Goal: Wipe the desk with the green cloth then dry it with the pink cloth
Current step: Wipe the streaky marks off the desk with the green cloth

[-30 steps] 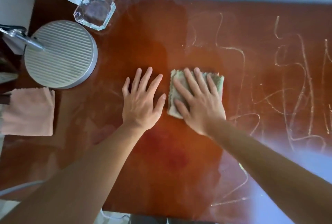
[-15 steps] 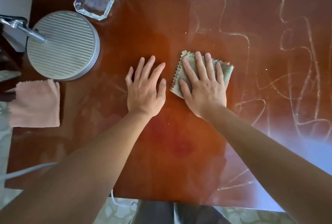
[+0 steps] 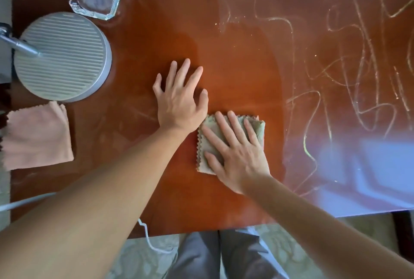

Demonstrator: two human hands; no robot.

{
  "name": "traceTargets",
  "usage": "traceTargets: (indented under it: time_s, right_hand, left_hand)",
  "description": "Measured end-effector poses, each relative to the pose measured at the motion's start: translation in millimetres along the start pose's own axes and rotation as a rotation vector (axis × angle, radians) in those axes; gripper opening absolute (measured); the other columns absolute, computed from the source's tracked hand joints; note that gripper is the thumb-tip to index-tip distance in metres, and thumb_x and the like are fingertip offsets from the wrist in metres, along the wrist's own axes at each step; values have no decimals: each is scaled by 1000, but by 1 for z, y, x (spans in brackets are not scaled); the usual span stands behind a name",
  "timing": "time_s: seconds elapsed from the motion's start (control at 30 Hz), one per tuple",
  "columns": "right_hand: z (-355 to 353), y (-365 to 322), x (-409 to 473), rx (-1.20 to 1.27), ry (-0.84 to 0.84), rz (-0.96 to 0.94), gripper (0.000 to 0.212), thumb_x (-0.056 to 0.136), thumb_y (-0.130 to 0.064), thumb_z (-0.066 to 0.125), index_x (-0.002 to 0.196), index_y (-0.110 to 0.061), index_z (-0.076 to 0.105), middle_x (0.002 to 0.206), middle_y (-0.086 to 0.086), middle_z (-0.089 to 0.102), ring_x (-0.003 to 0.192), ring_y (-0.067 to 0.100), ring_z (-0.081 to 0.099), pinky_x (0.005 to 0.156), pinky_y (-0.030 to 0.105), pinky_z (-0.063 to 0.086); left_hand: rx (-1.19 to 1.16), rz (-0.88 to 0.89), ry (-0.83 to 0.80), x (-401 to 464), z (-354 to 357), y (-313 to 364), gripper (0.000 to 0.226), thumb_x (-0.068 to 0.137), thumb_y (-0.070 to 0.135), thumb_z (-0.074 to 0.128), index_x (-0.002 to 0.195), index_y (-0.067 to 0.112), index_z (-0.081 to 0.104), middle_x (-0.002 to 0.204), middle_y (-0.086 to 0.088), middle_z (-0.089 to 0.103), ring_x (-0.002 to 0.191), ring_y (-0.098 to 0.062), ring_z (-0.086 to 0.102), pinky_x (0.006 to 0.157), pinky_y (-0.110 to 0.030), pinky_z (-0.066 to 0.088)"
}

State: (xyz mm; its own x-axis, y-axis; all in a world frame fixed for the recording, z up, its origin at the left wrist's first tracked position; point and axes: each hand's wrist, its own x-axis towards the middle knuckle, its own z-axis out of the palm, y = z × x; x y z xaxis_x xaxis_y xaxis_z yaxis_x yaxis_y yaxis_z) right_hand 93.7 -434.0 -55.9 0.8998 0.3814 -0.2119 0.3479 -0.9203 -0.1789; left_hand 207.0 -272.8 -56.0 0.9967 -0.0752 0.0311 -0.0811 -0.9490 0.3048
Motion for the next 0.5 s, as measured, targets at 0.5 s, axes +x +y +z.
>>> traceTargets:
  time_s: [0.5]
  right_hand:
    - [29, 18, -127, 89, 146, 380, 58, 104, -53, 36, 159, -36, 30, 169, 6, 21, 157, 32, 15, 124, 56, 18]
  left_hand:
    - [57, 284, -85, -22, 8, 26, 58, 97, 48, 36, 150, 27, 49, 163, -4, 36, 154, -30, 26, 118, -64, 15]
